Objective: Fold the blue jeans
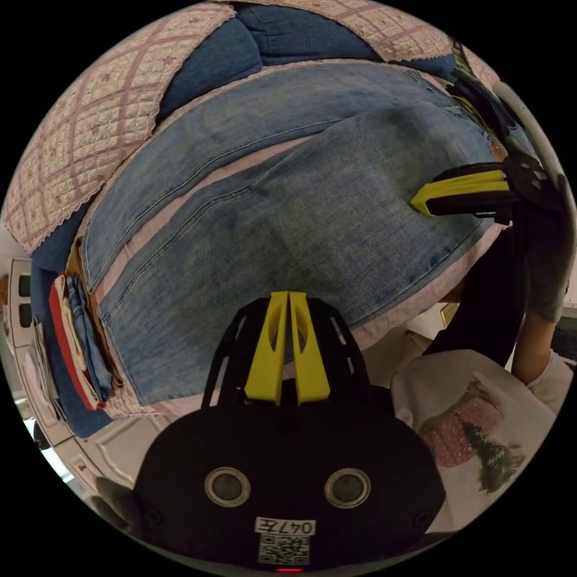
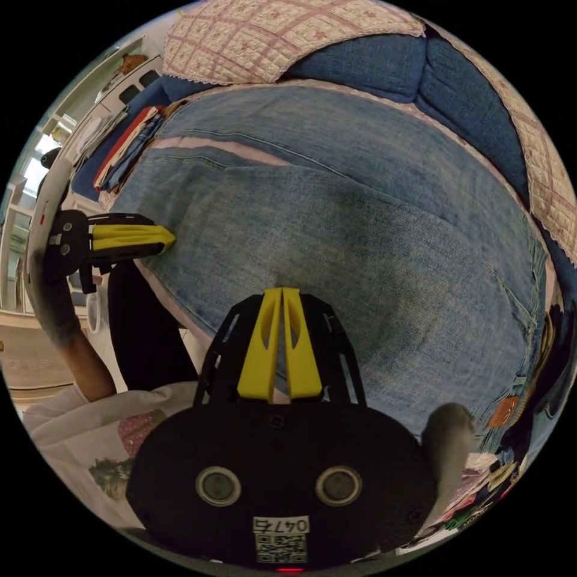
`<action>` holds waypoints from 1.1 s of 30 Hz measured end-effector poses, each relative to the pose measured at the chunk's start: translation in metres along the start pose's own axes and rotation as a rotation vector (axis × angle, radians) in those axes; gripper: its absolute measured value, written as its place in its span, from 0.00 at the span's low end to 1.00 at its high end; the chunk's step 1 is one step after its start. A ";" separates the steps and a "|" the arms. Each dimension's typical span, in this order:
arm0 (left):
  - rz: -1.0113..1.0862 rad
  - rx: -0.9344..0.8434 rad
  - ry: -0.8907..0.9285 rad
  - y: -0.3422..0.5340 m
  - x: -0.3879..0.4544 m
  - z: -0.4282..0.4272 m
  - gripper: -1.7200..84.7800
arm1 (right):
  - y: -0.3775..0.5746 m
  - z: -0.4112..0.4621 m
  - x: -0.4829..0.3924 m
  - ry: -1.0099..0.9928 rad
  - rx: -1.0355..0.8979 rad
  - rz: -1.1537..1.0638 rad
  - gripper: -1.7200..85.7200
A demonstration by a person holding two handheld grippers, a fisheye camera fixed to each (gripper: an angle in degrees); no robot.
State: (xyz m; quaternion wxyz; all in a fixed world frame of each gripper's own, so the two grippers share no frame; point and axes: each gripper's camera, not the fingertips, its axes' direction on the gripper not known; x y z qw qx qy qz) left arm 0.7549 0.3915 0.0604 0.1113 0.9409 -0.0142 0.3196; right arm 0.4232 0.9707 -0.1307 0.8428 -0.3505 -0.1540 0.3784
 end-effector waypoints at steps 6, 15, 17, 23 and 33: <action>-0.003 -0.052 0.007 -0.021 0.002 0.006 0.01 | -0.008 0.000 -0.027 0.058 -0.024 -0.034 0.01; -0.053 -0.098 0.013 -0.039 0.002 0.017 0.01 | -0.013 -0.007 -0.073 0.165 -0.036 -0.007 0.01; -0.087 -0.090 0.003 -0.039 0.003 0.020 0.01 | -0.014 -0.011 -0.088 0.201 -0.045 -0.023 0.01; -0.049 -0.123 -0.010 -0.042 0.005 0.029 0.01 | -0.019 -0.025 -0.120 0.265 -0.105 -0.073 0.01; 0.039 -0.103 -0.063 -0.017 0.006 0.048 0.01 | -0.017 -0.071 -0.162 0.322 -0.183 -0.165 0.01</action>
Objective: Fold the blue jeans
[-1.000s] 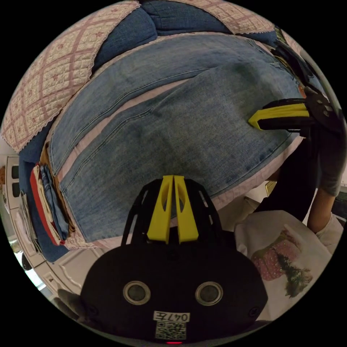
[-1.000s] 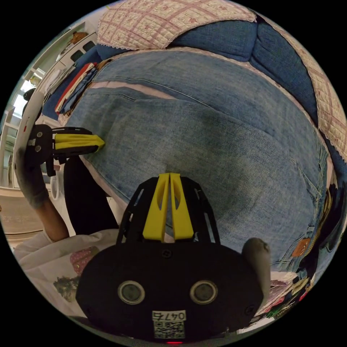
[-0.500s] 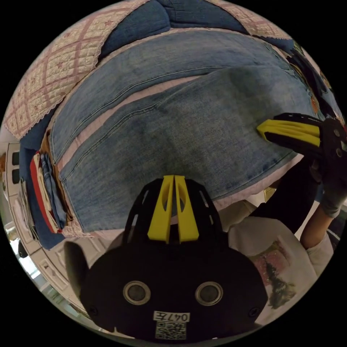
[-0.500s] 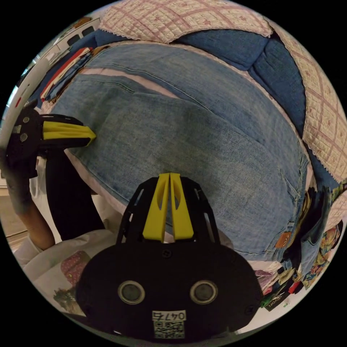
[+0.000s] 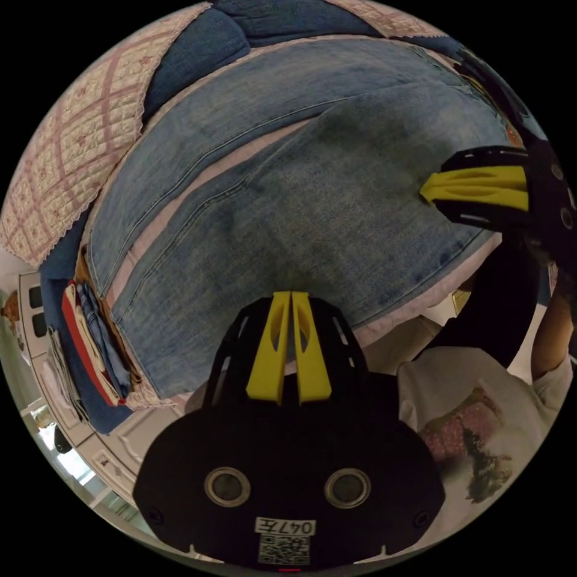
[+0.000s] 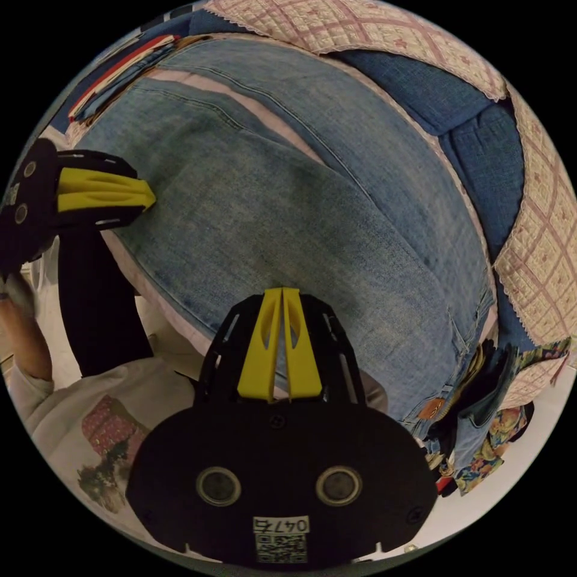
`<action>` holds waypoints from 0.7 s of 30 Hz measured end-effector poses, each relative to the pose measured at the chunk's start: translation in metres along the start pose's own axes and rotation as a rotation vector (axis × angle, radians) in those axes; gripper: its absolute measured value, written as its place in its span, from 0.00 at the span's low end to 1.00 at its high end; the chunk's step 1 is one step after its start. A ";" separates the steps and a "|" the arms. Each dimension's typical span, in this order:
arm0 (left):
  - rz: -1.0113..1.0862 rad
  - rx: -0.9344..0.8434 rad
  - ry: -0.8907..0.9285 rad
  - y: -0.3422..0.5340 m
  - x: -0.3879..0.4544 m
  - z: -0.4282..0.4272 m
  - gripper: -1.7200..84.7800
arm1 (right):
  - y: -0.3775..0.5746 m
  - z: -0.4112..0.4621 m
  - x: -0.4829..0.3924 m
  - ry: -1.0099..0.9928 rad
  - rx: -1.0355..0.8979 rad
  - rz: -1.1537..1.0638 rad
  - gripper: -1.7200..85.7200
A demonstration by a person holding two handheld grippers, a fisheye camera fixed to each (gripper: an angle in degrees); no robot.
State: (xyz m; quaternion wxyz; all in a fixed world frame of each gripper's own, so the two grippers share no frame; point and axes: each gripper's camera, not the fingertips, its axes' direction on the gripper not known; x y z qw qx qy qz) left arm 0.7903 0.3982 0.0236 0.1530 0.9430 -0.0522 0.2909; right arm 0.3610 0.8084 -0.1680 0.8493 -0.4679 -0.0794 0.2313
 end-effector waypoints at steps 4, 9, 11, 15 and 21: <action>0.039 0.032 0.014 0.017 -0.006 0.011 0.01 | 0.017 -0.031 0.007 -0.072 0.030 -0.019 0.01; 0.027 0.034 0.187 0.043 -0.039 0.035 0.01 | 0.040 -0.069 0.023 -0.182 0.069 -0.037 0.01; 0.063 0.038 0.240 0.052 -0.050 0.044 0.01 | 0.051 -0.088 0.036 -0.263 0.081 -0.066 0.01; 0.134 0.130 0.237 0.092 -0.058 0.063 0.01 | 0.076 -0.121 0.047 -0.312 0.137 -0.098 0.01; 0.177 0.259 0.068 0.159 -0.046 0.090 0.01 | 0.130 -0.187 0.033 -0.132 0.274 -0.095 0.01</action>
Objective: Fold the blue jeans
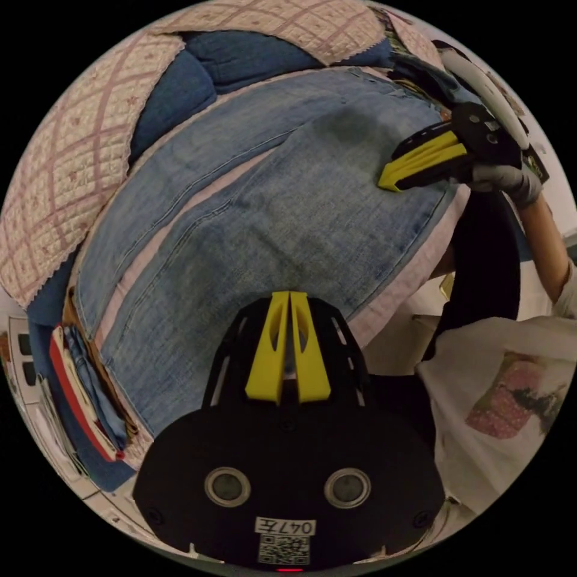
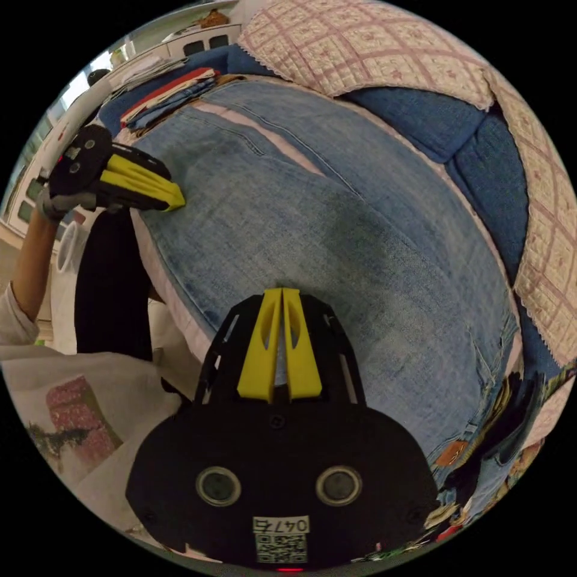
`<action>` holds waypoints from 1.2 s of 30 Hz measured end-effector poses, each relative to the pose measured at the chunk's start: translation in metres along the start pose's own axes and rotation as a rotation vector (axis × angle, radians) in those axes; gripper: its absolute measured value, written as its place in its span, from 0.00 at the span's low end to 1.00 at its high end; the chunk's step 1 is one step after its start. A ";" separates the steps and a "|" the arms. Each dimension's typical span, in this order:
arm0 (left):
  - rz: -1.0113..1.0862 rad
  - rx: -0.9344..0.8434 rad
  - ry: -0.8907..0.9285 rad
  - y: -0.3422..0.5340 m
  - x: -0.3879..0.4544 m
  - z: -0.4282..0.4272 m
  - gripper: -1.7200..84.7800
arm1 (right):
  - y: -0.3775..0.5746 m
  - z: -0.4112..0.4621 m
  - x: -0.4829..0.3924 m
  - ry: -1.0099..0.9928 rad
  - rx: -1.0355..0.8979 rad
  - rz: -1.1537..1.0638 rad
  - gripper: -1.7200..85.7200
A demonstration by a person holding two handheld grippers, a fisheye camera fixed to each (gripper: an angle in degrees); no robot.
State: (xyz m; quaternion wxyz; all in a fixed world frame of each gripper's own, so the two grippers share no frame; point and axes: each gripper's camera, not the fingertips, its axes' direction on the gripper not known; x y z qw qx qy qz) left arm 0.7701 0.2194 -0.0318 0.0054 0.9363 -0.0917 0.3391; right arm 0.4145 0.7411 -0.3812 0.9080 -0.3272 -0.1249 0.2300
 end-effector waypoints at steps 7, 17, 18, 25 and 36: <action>-0.146 0.011 0.065 0.073 -0.019 0.018 0.03 | 0.056 -0.150 0.028 -0.098 0.319 0.154 0.04; -0.454 0.557 -0.045 0.299 -0.052 -0.058 0.15 | 0.266 -0.412 0.104 0.225 0.914 0.539 0.13; -0.490 0.595 -0.049 0.329 -0.058 -0.059 0.15 | 0.274 -0.419 0.108 0.236 0.909 0.551 0.13; -0.594 0.545 -0.051 0.451 -0.072 0.001 0.15 | 0.372 -0.435 0.157 0.260 0.698 0.878 0.08; -0.769 0.442 0.025 0.578 -0.119 0.119 0.14 | 0.386 -0.484 0.221 0.256 0.449 0.900 0.10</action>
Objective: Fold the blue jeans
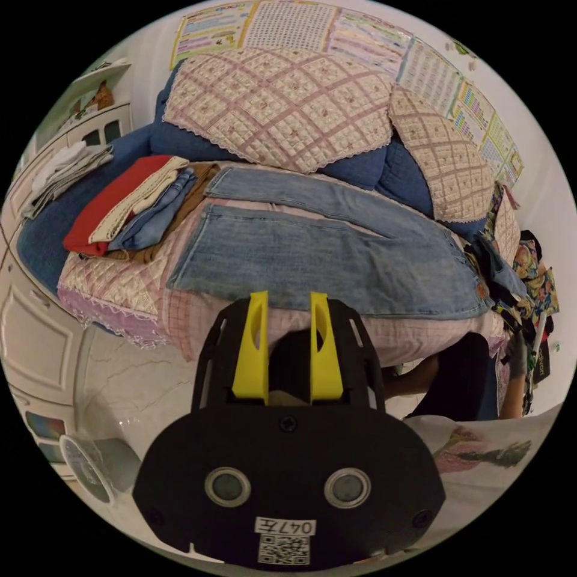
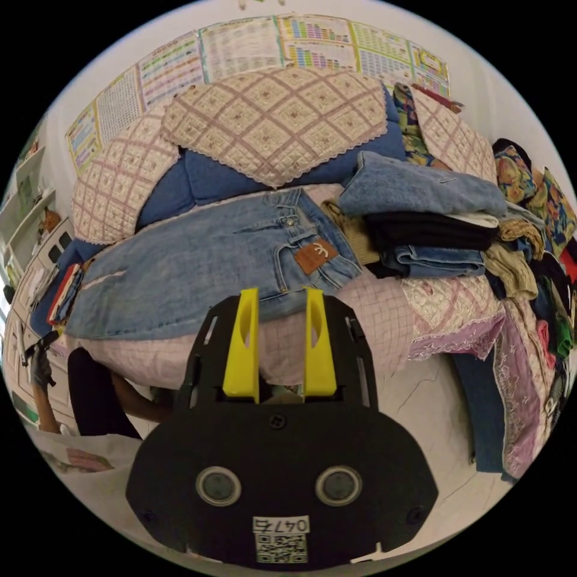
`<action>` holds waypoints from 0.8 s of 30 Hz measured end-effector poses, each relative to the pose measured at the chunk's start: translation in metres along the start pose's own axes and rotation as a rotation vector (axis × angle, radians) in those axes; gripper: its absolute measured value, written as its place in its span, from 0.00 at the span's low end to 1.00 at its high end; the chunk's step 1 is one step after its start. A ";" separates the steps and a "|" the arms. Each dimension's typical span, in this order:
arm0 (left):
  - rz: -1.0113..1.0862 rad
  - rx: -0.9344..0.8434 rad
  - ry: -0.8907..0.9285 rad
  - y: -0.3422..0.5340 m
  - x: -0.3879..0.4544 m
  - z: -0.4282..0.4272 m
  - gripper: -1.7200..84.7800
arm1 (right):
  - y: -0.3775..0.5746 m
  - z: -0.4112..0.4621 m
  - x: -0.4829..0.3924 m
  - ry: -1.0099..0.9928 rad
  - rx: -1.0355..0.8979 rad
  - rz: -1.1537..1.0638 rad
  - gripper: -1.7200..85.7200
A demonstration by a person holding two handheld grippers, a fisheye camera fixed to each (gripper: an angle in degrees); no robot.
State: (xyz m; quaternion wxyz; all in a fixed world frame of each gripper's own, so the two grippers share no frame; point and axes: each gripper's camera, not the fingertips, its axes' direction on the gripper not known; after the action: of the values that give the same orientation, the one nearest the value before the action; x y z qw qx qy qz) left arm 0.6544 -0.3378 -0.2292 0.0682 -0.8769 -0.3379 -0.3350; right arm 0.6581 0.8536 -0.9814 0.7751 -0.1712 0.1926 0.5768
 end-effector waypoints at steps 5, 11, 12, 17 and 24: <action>-0.114 0.029 0.020 0.035 -0.060 0.017 0.13 | -0.013 -0.022 0.044 0.027 0.044 0.181 0.09; -0.368 0.078 0.084 0.092 -0.160 0.037 0.13 | -0.026 -0.032 0.071 -0.040 -0.018 0.224 0.09; -0.424 0.093 0.119 0.104 -0.180 0.042 0.13 | -0.028 -0.032 0.074 -0.054 -0.020 0.228 0.09; -0.554 0.147 0.236 0.134 -0.240 0.068 0.13 | -0.054 -0.038 0.094 -0.180 -0.018 0.291 0.08; -0.665 0.146 0.432 0.136 -0.299 0.135 0.14 | -0.085 -0.051 0.098 -0.229 -0.009 0.312 0.09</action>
State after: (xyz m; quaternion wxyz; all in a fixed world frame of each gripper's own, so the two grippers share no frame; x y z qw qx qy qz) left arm 0.6509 -0.5585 -0.5082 0.0879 -0.6220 -0.6041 -0.4905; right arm 0.7599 0.8869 -1.0704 0.6924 -0.0762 0.1249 0.7065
